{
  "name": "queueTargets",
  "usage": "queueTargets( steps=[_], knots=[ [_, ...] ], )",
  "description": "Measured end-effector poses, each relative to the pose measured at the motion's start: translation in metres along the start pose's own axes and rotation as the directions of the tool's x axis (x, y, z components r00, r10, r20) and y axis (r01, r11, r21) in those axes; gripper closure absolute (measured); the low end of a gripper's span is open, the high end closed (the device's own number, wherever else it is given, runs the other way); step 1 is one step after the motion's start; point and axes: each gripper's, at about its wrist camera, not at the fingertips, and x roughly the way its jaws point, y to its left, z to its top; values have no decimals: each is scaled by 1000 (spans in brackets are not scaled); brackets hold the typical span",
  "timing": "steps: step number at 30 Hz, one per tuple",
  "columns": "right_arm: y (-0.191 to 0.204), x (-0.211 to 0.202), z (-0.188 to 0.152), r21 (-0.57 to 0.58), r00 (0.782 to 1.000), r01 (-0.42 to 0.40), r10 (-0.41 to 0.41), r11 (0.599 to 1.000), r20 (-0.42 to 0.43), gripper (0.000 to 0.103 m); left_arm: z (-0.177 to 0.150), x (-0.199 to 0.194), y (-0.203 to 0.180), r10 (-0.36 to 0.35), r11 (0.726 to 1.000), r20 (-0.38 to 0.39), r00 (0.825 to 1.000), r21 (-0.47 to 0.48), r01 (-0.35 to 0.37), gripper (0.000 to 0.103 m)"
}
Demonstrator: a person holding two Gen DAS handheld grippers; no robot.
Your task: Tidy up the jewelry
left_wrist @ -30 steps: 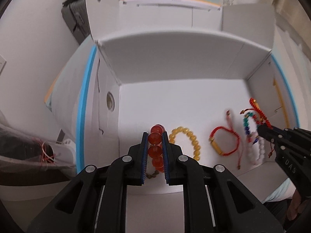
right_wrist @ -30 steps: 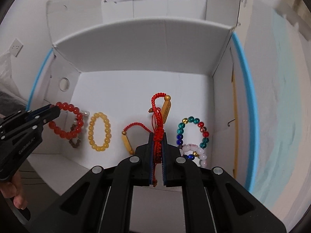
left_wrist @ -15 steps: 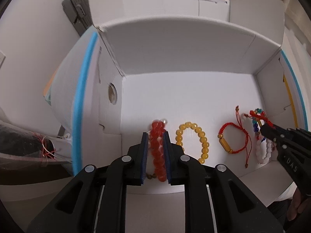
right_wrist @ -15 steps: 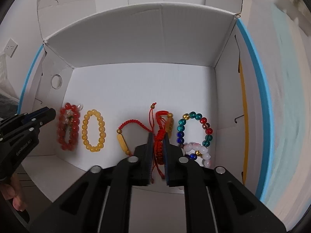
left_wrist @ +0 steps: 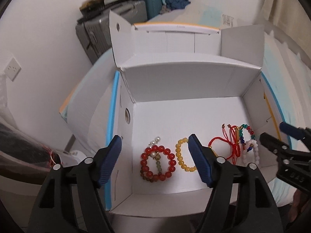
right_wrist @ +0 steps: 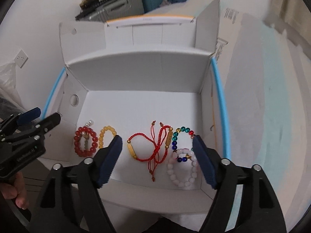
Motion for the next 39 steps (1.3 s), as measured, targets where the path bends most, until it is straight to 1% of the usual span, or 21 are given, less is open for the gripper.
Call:
queueTargets(
  steps=[1, 3, 5, 6, 7, 11, 16, 21, 24, 29, 34, 39],
  knots=[
    [1, -1, -2, -3, 1000, 2, -2, 1000, 11, 27, -3, -4, 0, 0, 1000, 13, 1000, -3, 0, 29],
    [2, -20, -8, -11, 998, 19, -18, 1000, 57, 22, -10, -13, 0, -6, 1000, 37, 999, -10, 6, 18],
    [3, -31, -13, -15, 996, 18, -17, 1000, 83, 16, -17, -20, 1, -18, 1000, 60, 998, -17, 19, 12],
    [2, -37, -16, -8, 995, 15, -14, 1000, 96, 15, -23, -26, 0, -23, 1000, 79, 997, -17, 24, 10],
    [2, -43, -19, -2, 994, 15, -14, 1000, 107, 11, -27, -30, 1, -20, 1000, 92, 996, -19, 21, 8],
    [6, -65, -31, -19, 986, 42, -38, 999, 164, 8, -42, -45, 0, -6, 1000, 130, 992, -20, 9, 6],
    [12, -87, -52, -13, 973, 64, -59, 998, 222, 8, -61, -65, 0, -3, 1000, 171, 985, -22, 7, 6],
    [16, -102, -75, -9, 963, 70, -65, 998, 260, 8, -80, -79, -3, -19, 1000, 194, 981, -17, 22, 6],
    [14, -106, -93, 14, 964, 56, -58, 998, 260, 8, -90, -83, -7, -16, 1000, 201, 979, -15, 20, 6],
    [11, -106, -115, 46, 964, 56, -66, 997, 256, 7, -109, -88, -13, -18, 1000, 217, 976, -11, 21, 6],
    [9, -104, -127, 58, 965, 63, -76, 996, 249, 7, -122, -88, -14, -26, 1000, 213, 977, -12, 29, 6],
    [7, -104, -132, 61, 965, 71, -84, 996, 249, 8, -124, -88, -12, -21, 1000, 211, 977, -17, 25, 6]
  ],
)
